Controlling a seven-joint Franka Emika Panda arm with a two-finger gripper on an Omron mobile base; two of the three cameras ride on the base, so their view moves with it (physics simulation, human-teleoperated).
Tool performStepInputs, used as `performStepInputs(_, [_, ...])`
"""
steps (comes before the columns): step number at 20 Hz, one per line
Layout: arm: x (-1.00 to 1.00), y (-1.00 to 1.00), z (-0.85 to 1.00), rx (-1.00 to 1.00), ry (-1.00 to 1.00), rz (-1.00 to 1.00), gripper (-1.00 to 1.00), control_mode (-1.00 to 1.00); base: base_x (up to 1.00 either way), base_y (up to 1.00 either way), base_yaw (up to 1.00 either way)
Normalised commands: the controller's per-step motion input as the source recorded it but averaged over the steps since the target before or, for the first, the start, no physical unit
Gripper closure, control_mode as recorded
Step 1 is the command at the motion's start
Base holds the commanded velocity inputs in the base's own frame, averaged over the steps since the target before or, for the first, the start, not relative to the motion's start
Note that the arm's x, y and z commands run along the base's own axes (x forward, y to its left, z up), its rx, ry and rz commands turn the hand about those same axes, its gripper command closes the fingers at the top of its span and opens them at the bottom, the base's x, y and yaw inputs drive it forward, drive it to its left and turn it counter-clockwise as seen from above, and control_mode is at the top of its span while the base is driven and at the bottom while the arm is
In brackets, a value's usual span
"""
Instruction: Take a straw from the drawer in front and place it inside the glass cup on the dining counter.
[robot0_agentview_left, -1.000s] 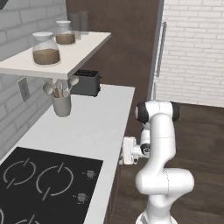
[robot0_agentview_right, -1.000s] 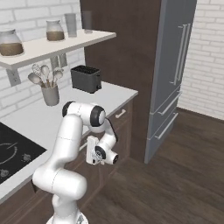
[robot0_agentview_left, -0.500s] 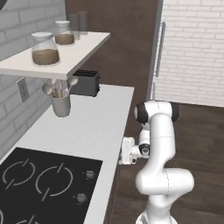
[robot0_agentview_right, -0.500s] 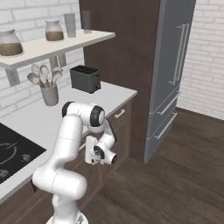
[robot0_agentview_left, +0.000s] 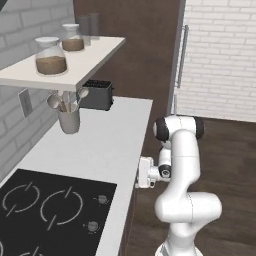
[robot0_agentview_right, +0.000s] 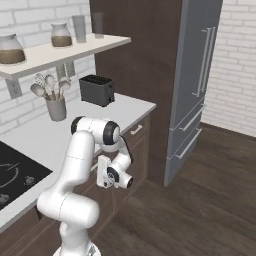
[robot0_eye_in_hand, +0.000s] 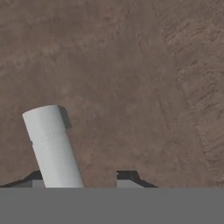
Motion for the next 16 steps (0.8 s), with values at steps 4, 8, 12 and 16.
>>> performStepInputs(4, [0.00,0.00,-0.02,0.00,0.03,0.00,1.00,-1.00,0.00,0.00,0.00])
performStepInputs(8, [-0.02,0.00,-0.01,0.00,0.07,0.00,1.00,-1.00,0.00,0.00,0.00])
performStepInputs(12, [-0.36,-0.04,0.01,0.00,0.00,-0.02,1.00,-1.00,0.00,0.00,0.00])
performStepInputs(16, [-0.65,-0.29,0.07,0.04,-0.01,0.00,1.00,-1.00,0.00,0.00,0.00])
